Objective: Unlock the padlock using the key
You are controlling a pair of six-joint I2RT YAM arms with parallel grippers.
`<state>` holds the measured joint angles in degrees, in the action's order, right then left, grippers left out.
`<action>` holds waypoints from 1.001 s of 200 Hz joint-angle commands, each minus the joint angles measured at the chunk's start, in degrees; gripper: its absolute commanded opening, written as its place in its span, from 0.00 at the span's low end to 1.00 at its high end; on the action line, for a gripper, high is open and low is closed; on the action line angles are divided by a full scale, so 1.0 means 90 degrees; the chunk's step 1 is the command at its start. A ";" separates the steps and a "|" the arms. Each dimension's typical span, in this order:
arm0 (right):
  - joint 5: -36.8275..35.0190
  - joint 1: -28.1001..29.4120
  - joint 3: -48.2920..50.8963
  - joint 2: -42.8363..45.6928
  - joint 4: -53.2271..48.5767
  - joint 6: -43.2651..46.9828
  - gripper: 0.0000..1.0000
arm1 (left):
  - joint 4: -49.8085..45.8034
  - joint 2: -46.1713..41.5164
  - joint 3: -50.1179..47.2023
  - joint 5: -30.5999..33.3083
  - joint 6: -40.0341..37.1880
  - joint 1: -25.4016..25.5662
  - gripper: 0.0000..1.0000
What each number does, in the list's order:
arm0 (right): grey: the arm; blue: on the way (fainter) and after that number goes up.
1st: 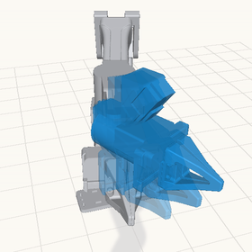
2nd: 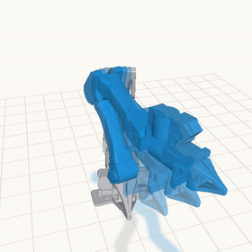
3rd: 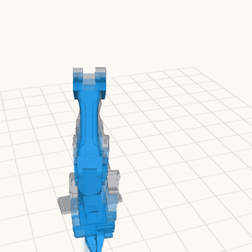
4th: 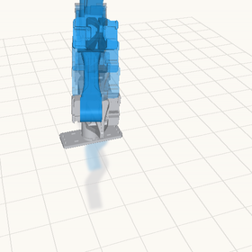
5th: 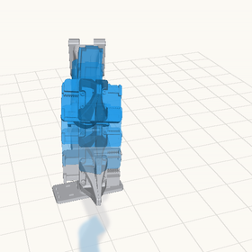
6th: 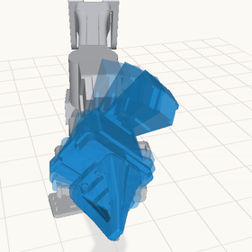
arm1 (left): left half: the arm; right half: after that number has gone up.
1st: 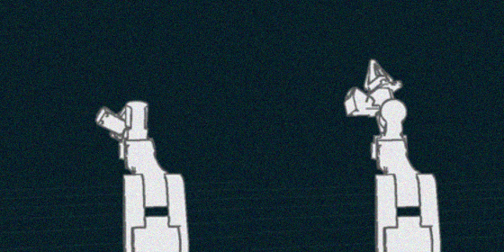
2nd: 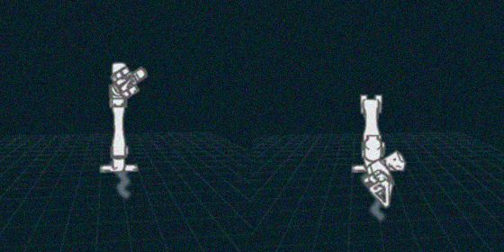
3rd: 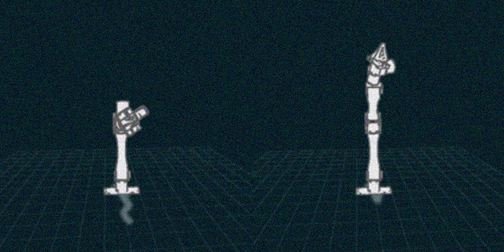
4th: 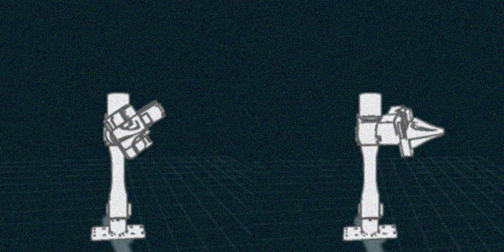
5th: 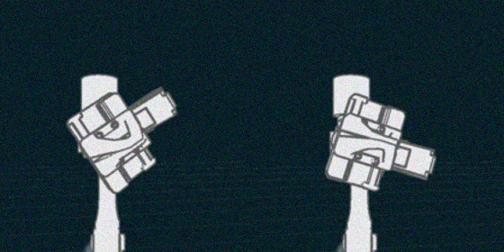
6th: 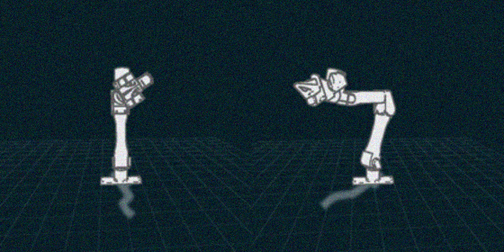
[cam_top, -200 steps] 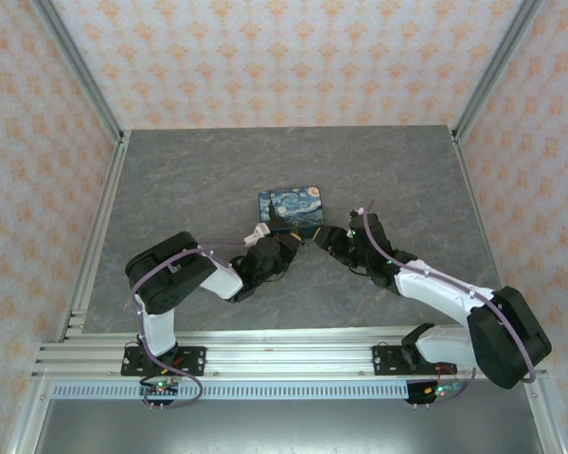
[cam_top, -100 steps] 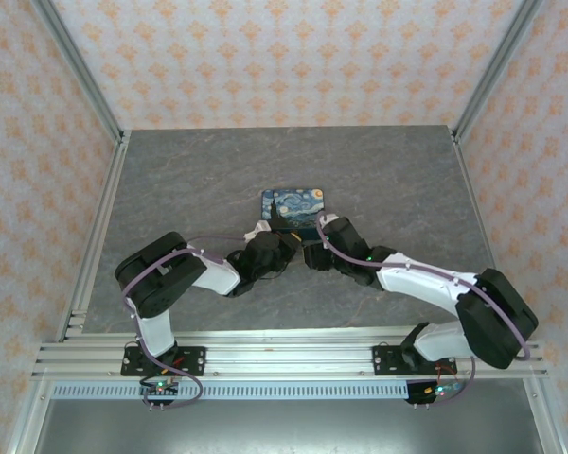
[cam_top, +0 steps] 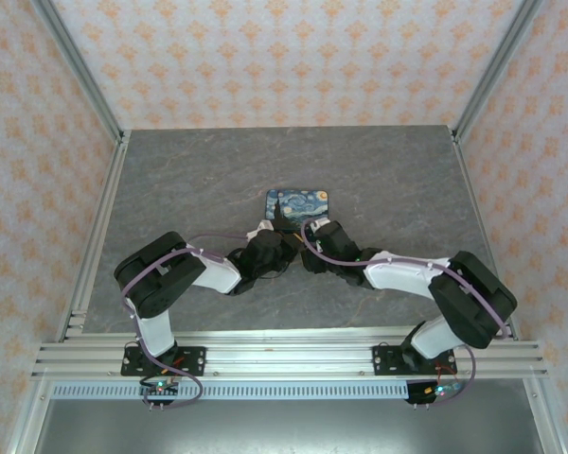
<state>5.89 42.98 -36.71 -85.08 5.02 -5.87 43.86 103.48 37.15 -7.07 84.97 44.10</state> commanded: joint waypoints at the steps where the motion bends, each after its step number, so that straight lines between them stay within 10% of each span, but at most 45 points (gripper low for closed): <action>1: -0.0264 0.0039 -0.0182 -0.0154 0.0293 0.0115 0.44 | -0.0138 -0.0170 0.0137 -0.0091 -0.0154 -0.0029 0.00; 57: -0.0483 0.0029 -0.0471 -0.0432 0.0416 0.0137 0.35 | -0.0113 -0.0085 0.0160 -0.0192 -0.0154 -0.0032 0.00; 118: 0.0760 -0.0365 -0.0526 -0.0219 0.0609 -0.0362 0.00 | 0.0085 0.0045 0.0034 -0.0272 -0.0095 -0.0017 0.00; 185: 0.3062 -0.1099 -0.0085 0.0068 0.1464 -0.1589 0.00 | 0.0176 0.0055 -0.0112 -0.0230 -0.0085 -0.0017 0.00; 200: 0.2921 -0.1121 0.0026 0.0219 0.1370 -0.1594 0.22 | 0.0176 0.0037 -0.0119 -0.0245 -0.0084 -0.0018 0.00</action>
<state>29.28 33.50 -37.30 -87.05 10.17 -17.12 45.89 103.50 37.32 -7.33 85.03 43.44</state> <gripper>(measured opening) 0.070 0.084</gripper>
